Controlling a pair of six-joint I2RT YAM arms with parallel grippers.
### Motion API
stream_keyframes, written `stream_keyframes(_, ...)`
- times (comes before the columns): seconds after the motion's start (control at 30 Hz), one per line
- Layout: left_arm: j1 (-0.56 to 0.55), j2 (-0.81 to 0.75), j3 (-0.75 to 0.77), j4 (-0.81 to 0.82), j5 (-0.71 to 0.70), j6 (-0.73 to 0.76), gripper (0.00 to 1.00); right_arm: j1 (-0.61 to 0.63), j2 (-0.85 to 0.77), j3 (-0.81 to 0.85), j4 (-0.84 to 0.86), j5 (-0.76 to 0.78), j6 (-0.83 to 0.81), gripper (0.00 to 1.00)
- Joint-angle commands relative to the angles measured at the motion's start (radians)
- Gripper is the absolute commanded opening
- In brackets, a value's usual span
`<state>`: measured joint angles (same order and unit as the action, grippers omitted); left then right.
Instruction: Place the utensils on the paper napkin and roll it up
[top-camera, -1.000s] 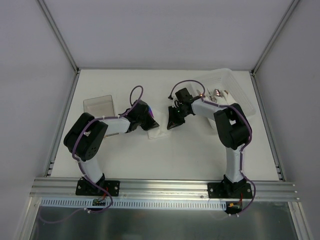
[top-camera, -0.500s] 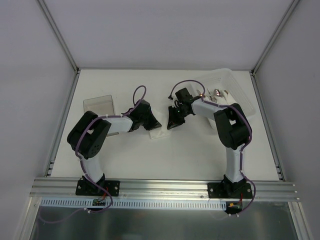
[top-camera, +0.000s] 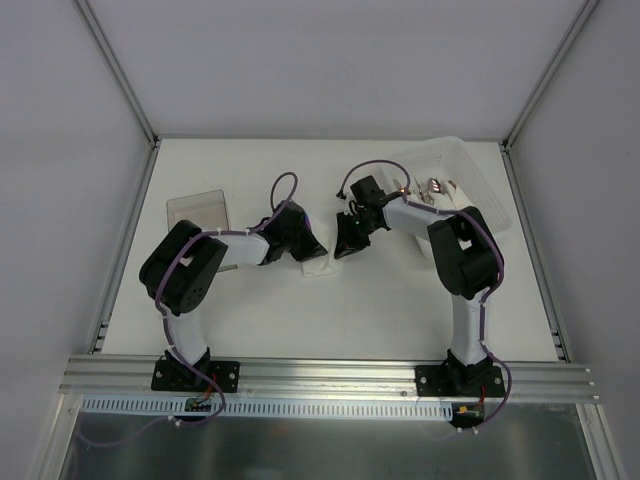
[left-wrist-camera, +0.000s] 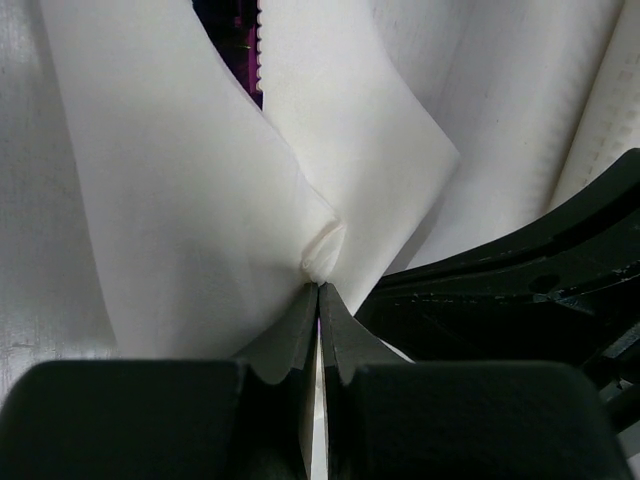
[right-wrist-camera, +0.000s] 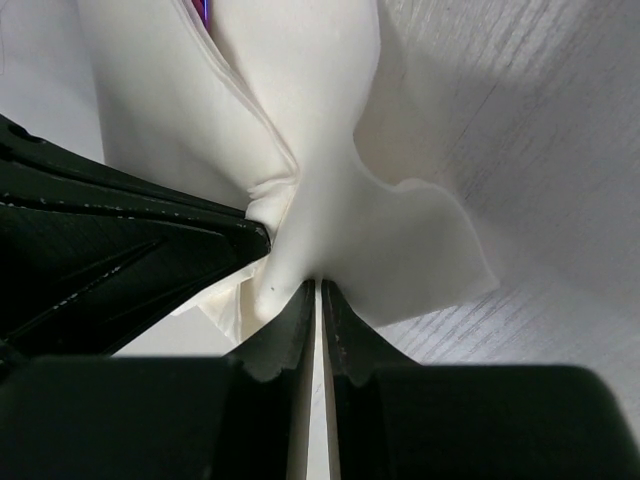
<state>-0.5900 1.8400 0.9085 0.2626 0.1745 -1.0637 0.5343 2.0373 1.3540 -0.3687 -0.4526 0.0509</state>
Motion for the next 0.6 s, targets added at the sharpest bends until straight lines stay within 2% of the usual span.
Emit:
stream_keyframes(0.0, -0.01, -0.056, 0.003, 0.038, -0.01, -0.015, 0.0, 0.006, 0.012, 0.019, -0.006, 0.022, -0.014, 0.09)
stream_keyframes(0.27, -0.011, -0.059, 0.01, 0.046, -0.003, -0.015, 0.0, 0.004, 0.017, 0.02, -0.007, 0.028, -0.016, 0.09)
stream_keyframes(0.57, -0.011, 0.007, 0.02, 0.064, 0.014, -0.016, 0.0, 0.004, 0.017, 0.023, -0.012, 0.026, -0.02, 0.09)
